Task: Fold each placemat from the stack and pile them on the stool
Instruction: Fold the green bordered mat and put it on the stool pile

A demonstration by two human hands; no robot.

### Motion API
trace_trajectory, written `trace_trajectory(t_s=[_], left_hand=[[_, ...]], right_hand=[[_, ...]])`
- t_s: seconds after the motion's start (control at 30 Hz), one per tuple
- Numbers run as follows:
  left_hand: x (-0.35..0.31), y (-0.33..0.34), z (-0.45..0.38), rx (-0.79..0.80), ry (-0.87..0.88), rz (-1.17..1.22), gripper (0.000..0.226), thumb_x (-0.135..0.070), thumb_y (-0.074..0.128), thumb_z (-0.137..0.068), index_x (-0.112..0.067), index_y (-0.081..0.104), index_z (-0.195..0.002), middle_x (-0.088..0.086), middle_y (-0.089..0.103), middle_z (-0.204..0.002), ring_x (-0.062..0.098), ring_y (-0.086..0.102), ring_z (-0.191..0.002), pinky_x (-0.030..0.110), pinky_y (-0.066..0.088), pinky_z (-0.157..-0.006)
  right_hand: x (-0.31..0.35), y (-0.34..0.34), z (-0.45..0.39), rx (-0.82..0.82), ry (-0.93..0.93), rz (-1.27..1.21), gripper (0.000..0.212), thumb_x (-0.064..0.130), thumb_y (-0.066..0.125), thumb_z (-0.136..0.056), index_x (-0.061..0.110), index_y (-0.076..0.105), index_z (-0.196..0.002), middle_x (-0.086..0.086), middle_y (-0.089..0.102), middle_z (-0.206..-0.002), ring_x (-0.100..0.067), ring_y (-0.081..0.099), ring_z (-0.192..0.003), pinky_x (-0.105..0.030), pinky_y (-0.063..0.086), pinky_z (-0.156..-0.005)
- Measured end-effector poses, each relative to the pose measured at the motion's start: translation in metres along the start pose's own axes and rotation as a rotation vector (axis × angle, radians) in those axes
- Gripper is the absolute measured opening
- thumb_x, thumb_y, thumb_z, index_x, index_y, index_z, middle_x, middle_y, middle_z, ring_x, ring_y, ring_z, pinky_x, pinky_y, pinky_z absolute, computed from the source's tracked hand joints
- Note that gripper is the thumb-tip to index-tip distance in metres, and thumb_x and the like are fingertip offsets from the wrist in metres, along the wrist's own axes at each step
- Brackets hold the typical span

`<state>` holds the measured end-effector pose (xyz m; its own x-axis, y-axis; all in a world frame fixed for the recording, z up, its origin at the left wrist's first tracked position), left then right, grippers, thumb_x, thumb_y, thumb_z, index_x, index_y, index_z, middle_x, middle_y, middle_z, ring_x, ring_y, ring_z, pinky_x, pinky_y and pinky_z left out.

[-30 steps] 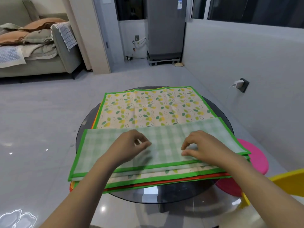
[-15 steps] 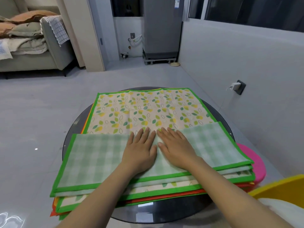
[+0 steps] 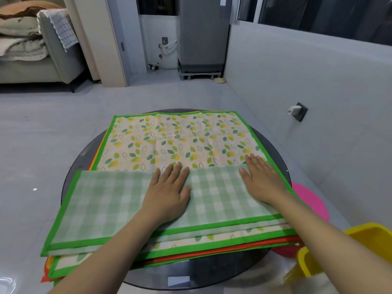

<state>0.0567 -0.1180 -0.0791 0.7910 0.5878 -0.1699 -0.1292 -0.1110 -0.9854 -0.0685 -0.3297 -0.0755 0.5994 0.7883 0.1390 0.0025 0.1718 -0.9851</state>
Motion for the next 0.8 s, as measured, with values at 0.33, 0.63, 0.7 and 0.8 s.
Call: trace_trajectory(t_s=[0.33,0.63,0.7,0.8], left_hand=[[-0.004,-0.002,0.0,0.025,-0.015,0.025,0.062,-0.047,0.0,-0.092,-0.029,-0.003,-0.151,-0.007,-0.01,-0.159,0.011,-0.012,-0.146,0.038,-0.01,-0.119],[0.018,-0.01,0.009,-0.003,-0.065,0.041,0.053,-0.031,0.014,-0.101,-0.021,-0.001,-0.151,-0.005,-0.006,-0.159,0.009,-0.009,-0.146,0.036,-0.011,-0.119],[0.039,-0.013,0.018,-0.003,-0.108,0.048,0.053,-0.032,0.015,-0.101,-0.024,0.0,-0.151,-0.007,-0.006,-0.159,0.008,-0.009,-0.146,0.036,-0.01,-0.119],[0.072,-0.017,0.032,0.003,-0.18,0.051,0.052,-0.033,0.014,-0.102,-0.027,0.0,-0.151,-0.01,-0.006,-0.159,0.007,-0.008,-0.146,0.037,-0.007,-0.119]], right_hand=[[0.078,-0.014,0.007,-0.018,-0.182,-0.184,0.054,0.034,0.014,-0.102,0.015,-0.003,-0.15,0.001,-0.008,-0.158,-0.01,-0.011,-0.145,-0.028,-0.008,-0.118],[0.142,0.015,0.023,0.017,-0.372,-0.078,0.054,0.039,0.015,-0.101,0.021,0.003,-0.151,0.006,-0.002,-0.159,-0.005,-0.005,-0.145,-0.025,-0.008,-0.116],[0.142,0.017,0.023,0.03,-0.367,-0.063,0.056,0.042,0.013,-0.101,0.022,0.0,-0.151,0.008,-0.005,-0.158,-0.004,-0.008,-0.144,-0.026,-0.008,-0.117],[0.143,0.019,0.024,0.049,-0.36,-0.039,0.056,0.044,0.01,-0.1,0.024,-0.004,-0.15,0.009,-0.009,-0.158,-0.003,-0.011,-0.143,-0.026,-0.009,-0.117]])
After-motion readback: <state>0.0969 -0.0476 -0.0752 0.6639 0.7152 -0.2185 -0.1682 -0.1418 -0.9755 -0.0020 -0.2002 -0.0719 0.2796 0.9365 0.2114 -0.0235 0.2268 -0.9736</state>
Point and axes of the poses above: each hand's wrist, its own z-axis away from the middle knuckle, its own y-axis out of the palm, x = y × z, the point moved 7 cm from there along -z, towards the middle knuckle
